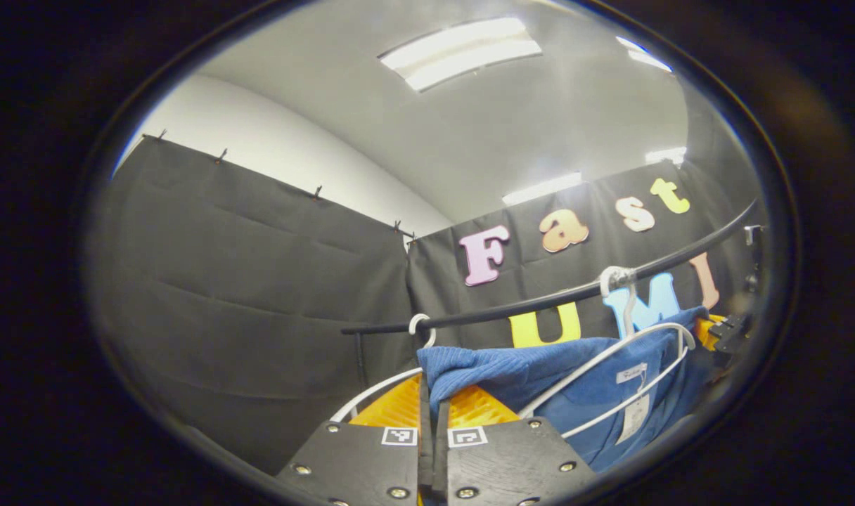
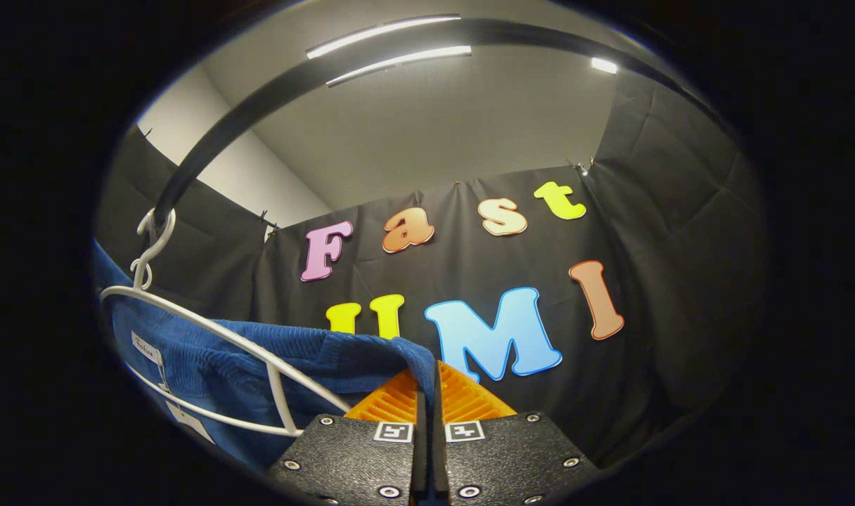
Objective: Grasp the clothes on the hanger with both hands and then place them into the laundry hamper below.
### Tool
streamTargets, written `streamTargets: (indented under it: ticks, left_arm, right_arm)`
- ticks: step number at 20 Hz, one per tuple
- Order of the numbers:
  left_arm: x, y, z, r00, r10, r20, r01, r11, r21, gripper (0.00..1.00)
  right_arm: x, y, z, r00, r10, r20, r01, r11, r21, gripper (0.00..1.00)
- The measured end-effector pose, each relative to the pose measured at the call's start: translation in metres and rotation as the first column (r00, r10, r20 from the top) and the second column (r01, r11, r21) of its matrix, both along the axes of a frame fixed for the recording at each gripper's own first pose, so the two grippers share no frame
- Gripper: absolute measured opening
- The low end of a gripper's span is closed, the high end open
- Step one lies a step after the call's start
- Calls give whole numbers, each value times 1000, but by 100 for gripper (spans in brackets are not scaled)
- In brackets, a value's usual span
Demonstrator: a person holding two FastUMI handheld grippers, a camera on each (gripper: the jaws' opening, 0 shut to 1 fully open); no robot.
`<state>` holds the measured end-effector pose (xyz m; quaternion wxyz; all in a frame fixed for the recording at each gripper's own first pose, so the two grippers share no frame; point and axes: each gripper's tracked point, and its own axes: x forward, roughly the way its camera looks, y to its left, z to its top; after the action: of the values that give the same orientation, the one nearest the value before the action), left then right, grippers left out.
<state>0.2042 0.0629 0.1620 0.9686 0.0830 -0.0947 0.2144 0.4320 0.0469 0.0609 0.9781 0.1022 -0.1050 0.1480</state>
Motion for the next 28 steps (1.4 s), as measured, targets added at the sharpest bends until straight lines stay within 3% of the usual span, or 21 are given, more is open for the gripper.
streamTargets:
  ticks: [2,7,12,21,23,24,28]
  left_arm:
    - [3,8,-5,999,-30,-16,30,999,-16,1]
    - [27,23,-24,993,-99,-70,98,995,-16,1]
    - [44,30,-61,981,-141,-130,132,988,-78,1]
    - [30,39,-129,971,-124,-203,85,978,-191,1]
    - [21,40,-138,971,-111,-210,70,979,-191,1]
    - [14,40,-141,972,-105,-212,65,980,-187,5]
    - [-15,38,-146,972,-104,-212,60,978,-201,1]
  right_arm:
    - [-4,3,-12,1000,12,-26,-12,1000,-20,2]
    - [-1,8,-32,996,36,-85,-38,999,-19,2]
    - [5,9,-56,986,52,-160,-54,998,-9,2]
    - [-20,21,-120,959,88,-269,-116,989,-90,2]
    - [-28,26,-127,953,106,-283,-140,985,-103,2]
    - [-34,26,-129,951,113,-288,-149,983,-104,2]
    - [-64,28,-123,943,135,-305,-168,982,-86,2]
